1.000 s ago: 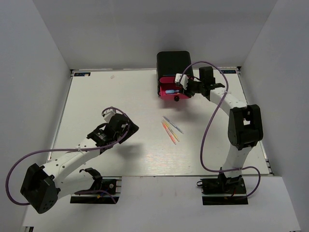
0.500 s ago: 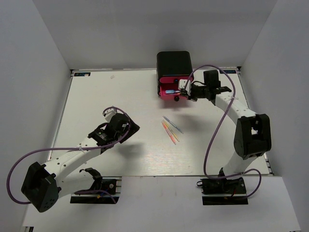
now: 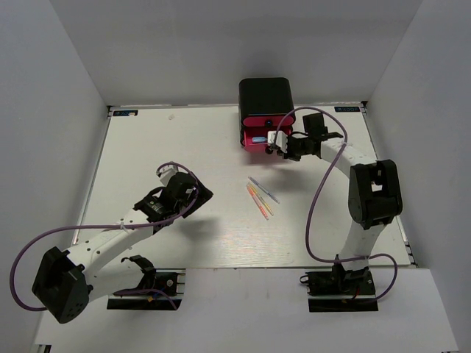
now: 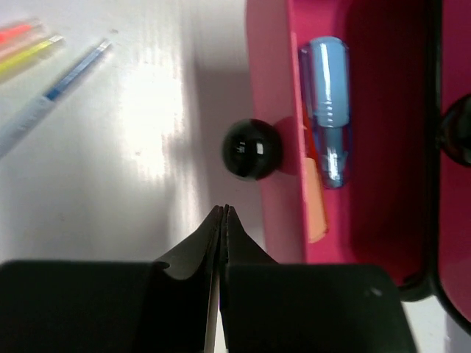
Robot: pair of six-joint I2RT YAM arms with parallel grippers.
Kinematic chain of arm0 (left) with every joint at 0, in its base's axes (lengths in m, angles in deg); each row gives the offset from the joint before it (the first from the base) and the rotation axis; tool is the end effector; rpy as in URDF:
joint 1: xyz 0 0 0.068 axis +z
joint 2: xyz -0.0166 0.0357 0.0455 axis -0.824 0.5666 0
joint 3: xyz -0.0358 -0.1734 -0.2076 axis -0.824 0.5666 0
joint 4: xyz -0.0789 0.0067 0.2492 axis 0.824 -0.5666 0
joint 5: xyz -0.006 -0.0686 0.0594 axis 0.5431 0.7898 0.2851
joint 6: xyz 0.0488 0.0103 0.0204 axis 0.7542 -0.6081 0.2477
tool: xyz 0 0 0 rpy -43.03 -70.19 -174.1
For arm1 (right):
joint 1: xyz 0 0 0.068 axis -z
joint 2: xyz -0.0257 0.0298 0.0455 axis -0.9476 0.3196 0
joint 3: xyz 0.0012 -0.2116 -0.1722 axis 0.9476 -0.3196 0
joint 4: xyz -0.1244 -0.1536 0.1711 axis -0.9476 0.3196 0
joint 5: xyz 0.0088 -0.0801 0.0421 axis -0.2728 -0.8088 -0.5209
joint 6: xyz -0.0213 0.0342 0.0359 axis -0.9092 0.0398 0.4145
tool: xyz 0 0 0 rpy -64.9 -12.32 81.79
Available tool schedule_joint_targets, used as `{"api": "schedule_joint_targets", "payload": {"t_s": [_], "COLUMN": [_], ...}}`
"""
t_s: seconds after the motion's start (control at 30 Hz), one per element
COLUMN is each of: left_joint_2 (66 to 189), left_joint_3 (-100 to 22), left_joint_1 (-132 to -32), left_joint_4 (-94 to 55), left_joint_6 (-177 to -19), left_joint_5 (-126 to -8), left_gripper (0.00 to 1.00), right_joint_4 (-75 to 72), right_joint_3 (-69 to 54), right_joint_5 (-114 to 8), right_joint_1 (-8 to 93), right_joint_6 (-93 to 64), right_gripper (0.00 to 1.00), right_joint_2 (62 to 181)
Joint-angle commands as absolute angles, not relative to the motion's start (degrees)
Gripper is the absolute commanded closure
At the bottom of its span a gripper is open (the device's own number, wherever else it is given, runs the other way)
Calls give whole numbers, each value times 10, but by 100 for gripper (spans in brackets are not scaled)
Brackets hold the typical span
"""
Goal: Sort the stationery into containers
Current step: Close the drawer in the storage box.
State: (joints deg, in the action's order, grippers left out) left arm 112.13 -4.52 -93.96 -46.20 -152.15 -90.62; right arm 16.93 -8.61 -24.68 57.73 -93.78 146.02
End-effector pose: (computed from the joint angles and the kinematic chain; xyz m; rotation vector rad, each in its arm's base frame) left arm 0.1721 -0.1244 0.2253 -0.6914 2.3253 -0.5425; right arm 0.3801 0.1138 0.2140 -1.7180 1.4519 0.2404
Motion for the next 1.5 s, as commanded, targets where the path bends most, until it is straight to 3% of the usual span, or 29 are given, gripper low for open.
{"api": "schedule_joint_targets", "payload": {"t_s": [0.0, 0.43, 1.0, 1.47], "left_joint_2": [1109, 1126, 1131, 1131], "left_joint_3": [-51, -62, -67, -67], "left_joint_1": [-942, -942, -942, -942], "left_joint_4": [-459, -459, -459, -424], "left_joint_6": [-1516, -1516, -1516, -1511], "left_joint_5": [-903, -903, -903, -898], "left_gripper": [22, 22, 22, 22], "right_joint_4": [107, 32, 25, 3], "right_joint_3": [-60, -44, 45, 35], "right_joint_5": [-289, -319, -341, -354], "right_joint_1": [572, 565, 555, 554], "right_joint_6": [-932, -903, -883, -869], "right_gripper": [100, 100, 92, 67], "right_joint_2": [1474, 1498, 1565, 1570]}}
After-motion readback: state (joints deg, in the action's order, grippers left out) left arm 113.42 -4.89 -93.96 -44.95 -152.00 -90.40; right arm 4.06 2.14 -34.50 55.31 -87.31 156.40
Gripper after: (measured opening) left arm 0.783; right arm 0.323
